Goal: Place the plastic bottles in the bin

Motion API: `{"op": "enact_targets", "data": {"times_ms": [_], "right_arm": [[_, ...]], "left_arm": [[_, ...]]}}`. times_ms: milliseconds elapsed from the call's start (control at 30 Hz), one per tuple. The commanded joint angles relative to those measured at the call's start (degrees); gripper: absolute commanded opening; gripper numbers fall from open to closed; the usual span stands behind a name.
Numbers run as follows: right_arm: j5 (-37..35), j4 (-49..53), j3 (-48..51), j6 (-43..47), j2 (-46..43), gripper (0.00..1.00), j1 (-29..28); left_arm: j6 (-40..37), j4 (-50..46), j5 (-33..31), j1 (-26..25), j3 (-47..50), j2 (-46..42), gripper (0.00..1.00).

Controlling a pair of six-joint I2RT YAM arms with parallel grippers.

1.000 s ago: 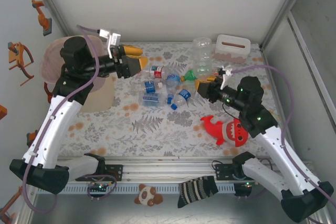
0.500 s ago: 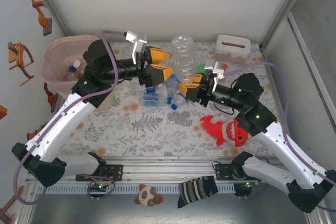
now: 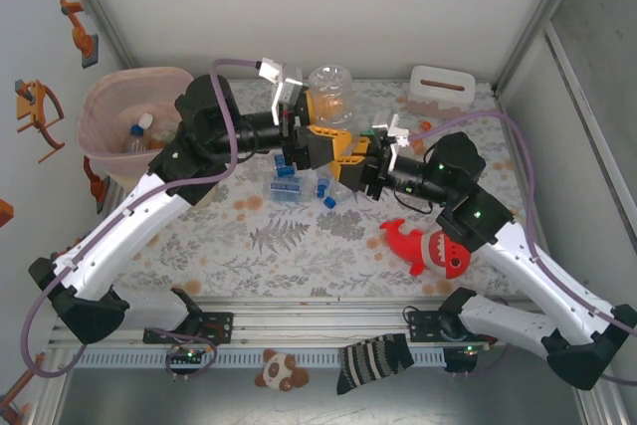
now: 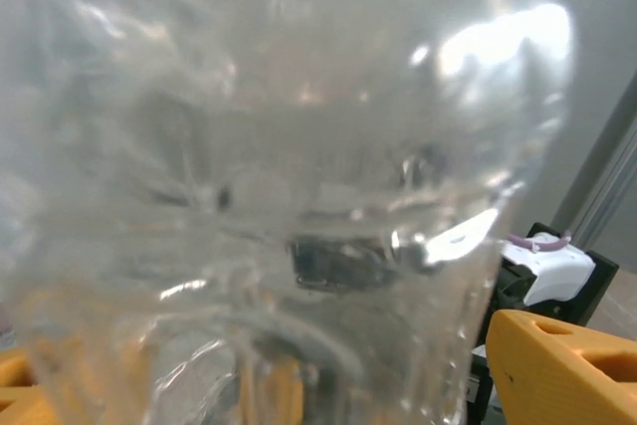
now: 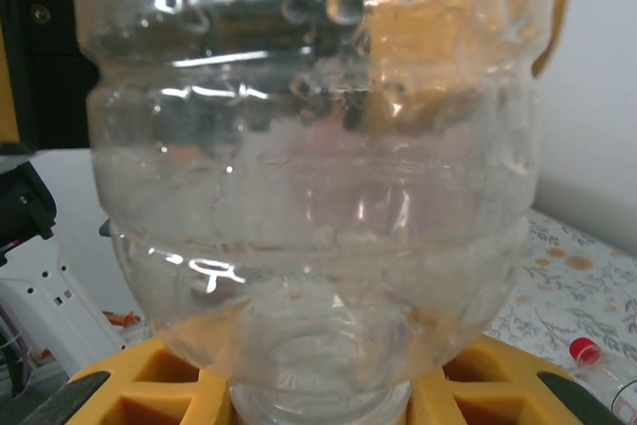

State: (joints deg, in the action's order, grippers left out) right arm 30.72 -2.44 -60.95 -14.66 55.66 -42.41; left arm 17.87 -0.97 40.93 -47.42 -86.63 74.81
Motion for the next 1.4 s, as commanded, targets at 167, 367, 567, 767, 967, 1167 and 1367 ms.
{"op": "enact_targets", "data": {"times_ms": [167,367,567,767,967,1167,1367], "right_arm": [[-2.15,-2.05,-1.6,1.22,-0.09,0.08,-0.74],[-2.85,-1.39,-1.79,1.46,-0.04,0.12,-0.78],[-3.31,0.72,-1.89,1.83,-1.09,0.43,-0.78],[-5.49,4.74,-0.82,1.83,-3.65,0.68,-0.83],[-8.07,8.0,0.63,2.43,-7.13,0.69,-0.83],[-10.06,9.63,1.01,3.07,-8.68,0.69,-0.83],[-10.81,9.73,0.78,3.05,-8.29,0.68,-0.83]], "left_arm": [[-2.22,-0.68,-1.62,-0.75,-1.19,-0.33,0.68],[-2.55,-0.87,-2.08,-0.75,-0.9,-0.84,0.59],[-4.11,-3.54,-4.65,-0.49,-1.48,-1.86,0.57],[-4.01,-7.88,-8.9,2.34,-2.01,-3.48,0.54],[-2.78,-14.52,-16.61,9.08,-2.39,-6.39,0.51],[5.1,-20.6,-27.28,19.16,-2.14,-8.84,0.45],[10.61,-27.15,-33.66,29.54,-2.89,-10.02,0.42]]}}
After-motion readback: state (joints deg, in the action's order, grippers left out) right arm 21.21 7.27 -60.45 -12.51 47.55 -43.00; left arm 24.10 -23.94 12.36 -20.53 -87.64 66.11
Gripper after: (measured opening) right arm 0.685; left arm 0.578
